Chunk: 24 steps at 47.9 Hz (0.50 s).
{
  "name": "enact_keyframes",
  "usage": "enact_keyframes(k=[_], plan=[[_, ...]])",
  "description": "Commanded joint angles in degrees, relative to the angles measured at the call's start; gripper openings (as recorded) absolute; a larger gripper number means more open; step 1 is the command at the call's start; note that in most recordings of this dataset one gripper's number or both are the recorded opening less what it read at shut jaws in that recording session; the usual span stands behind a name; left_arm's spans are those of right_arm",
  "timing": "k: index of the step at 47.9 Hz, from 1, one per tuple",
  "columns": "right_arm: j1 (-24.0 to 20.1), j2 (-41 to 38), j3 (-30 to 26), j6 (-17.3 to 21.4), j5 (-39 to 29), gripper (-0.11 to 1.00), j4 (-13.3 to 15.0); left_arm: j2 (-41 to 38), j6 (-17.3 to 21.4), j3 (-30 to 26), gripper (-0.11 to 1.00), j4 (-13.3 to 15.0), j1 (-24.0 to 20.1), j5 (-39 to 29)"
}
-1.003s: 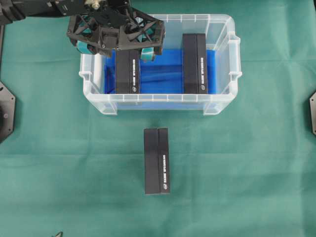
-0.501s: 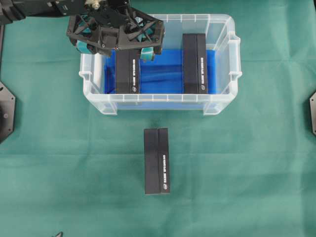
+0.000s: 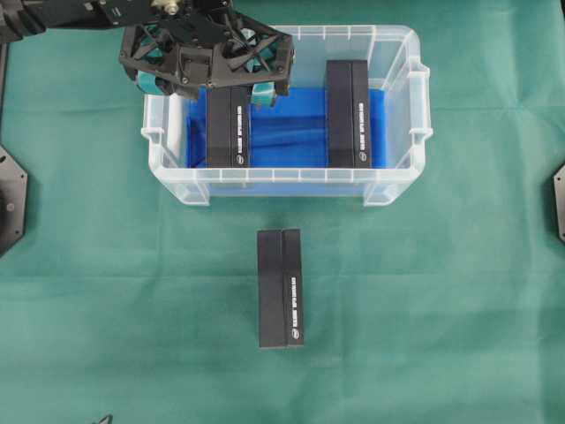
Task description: Take the box out of the case with the left arm.
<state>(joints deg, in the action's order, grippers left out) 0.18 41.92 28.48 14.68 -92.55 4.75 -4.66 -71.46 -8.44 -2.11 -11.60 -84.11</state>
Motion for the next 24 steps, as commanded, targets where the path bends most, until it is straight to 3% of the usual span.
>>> enact_keyframes(k=[1,24], plan=[[0.09,-0.09,-1.41,0.0,-0.09,0.0,-0.09,2.11,-0.18,-0.44,0.97,-0.26,-0.09,0.26],[0.09,-0.09,-1.32,0.0,-0.09,0.0,-0.09,2.2,-0.26,1.85,0.97,-1.49,-0.09,2.55]])
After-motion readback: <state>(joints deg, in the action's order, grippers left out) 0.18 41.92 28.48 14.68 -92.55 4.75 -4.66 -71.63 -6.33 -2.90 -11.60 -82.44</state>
